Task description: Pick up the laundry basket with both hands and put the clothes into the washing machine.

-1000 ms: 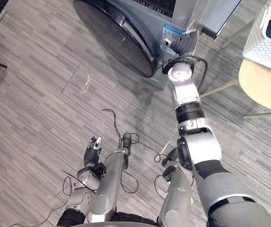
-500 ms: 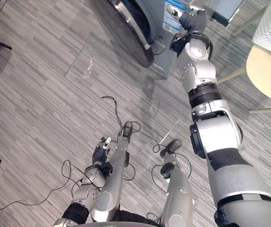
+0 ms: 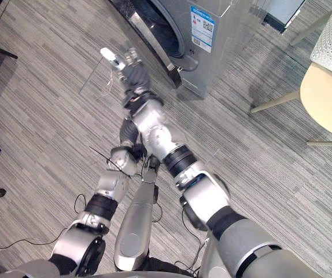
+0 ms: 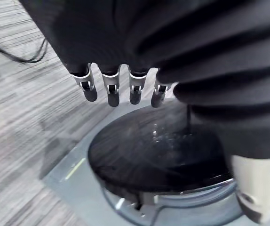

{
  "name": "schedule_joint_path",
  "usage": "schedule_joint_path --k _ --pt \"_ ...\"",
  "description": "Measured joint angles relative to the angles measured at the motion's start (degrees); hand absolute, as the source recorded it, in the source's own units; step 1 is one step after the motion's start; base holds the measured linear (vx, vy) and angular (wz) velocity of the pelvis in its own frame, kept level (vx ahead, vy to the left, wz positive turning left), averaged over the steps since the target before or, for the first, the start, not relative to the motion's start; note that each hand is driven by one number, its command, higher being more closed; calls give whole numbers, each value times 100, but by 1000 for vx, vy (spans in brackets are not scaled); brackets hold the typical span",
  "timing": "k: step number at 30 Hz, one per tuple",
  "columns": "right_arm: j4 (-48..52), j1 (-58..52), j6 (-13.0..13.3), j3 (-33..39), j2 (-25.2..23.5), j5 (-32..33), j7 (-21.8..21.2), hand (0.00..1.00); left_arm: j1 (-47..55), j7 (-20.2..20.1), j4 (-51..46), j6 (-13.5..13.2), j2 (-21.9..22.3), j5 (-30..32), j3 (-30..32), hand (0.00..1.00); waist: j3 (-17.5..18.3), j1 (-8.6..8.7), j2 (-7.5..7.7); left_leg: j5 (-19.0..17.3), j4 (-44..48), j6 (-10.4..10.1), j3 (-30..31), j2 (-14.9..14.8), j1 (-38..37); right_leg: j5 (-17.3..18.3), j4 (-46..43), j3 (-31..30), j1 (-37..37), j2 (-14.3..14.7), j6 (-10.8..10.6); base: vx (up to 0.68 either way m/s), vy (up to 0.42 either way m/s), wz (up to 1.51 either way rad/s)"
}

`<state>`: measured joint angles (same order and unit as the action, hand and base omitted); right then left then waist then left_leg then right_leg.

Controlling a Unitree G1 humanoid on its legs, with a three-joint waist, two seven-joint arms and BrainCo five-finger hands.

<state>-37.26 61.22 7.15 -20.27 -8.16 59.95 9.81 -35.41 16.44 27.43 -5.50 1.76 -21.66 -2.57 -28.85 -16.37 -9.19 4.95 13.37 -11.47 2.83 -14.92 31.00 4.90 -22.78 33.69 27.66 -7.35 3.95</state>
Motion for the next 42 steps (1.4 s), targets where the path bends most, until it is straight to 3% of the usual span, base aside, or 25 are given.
schedule_joint_path --k 4,5,7,9,12,16,18,21,23,31,33,38,42 --pt "174 -680 151 -312 70 -238 -9 0 -425 169 448 131 -389 -8 315 0 37 290 198 -3 96 0 -69 1 41 -3 21 -84 29 15 -4 31 -7 -10" --pt "348 -1018 193 -401 98 -336 -50 0 -435 249 514 254 -601 -8 323 0 46 417 398 -6 141 0 -75 -12 47 -3 26 -122 44 38 -4 8 -24 -13" --pt "380 -1374 245 -450 113 -442 -140 0 -435 269 580 311 -817 -8 323 0 99 603 601 -14 168 9 -74 -17 54 -3 38 -152 56 52 -4 4 -29 -11" --pt "187 -1782 199 -420 230 -637 -148 0 -452 266 602 290 -1031 -10 321 0 153 698 708 -38 180 24 -76 -17 54 -8 92 -210 59 82 -12 -10 -12 -8" --pt "-279 -1891 -190 -144 567 -1410 -103 0 -438 262 432 126 -1225 -18 331 0 154 726 713 -215 185 9 -19 -17 54 16 116 -279 79 122 -51 -36 10 -4" --pt "8 -1503 -252 693 1188 -2609 21 0 224 241 114 -73 -1240 -17 322 0 149 764 796 -383 209 50 -76 29 111 15 254 -424 154 129 -199 -65 45 -11" --pt "49 -1328 -213 907 1358 -2808 51 0 453 231 117 -72 -1189 -17 316 0 145 768 804 -397 226 78 -82 50 128 -17 319 -439 155 125 -236 -61 39 -8" --pt "47 -898 -117 1015 1534 -2852 157 0 1045 144 130 -72 -1009 -25 275 0 145 715 819 -403 235 92 -93 80 136 -122 463 -472 123 135 -249 -23 16 -4" --pt "9 -754 -117 951 1503 -2823 148 0 1235 90 133 -72 -885 -70 211 0 145 592 819 -401 227 94 -84 79 139 -201 556 -460 86 168 -241 2 -2 -3" --pt "-1178 53 -165 914 848 -1945 151 0 2073 -135 137 -65 -648 -652 -421 0 145 180 818 -375 177 104 241 116 139 -350 915 -206 -256 267 -256 50 -10 19" --pt "-1379 311 -191 1315 866 -1792 269 0 2253 -260 108 -63 -638 -748 -652 0 142 -33 812 -372 153 104 377 132 142 -350 999 -114 -363 301 -257 49 -14 27" --pt "-1744 687 -109 1890 995 -1242 439 0 2530 -419 -112 -61 -599 -911 -859 0 134 -177 796 -341 92 113 668 197 283 -327 1112 182 -444 311 -292 36 -8 28" --pt "-1761 950 -88 1987 1462 -1001 686 0 2639 -572 -566 -58 -488 -964 -930 0 99 -284 722 -296 45 96 850 202 402 -279 1082 452 -446 309 -308 11 -6 22"
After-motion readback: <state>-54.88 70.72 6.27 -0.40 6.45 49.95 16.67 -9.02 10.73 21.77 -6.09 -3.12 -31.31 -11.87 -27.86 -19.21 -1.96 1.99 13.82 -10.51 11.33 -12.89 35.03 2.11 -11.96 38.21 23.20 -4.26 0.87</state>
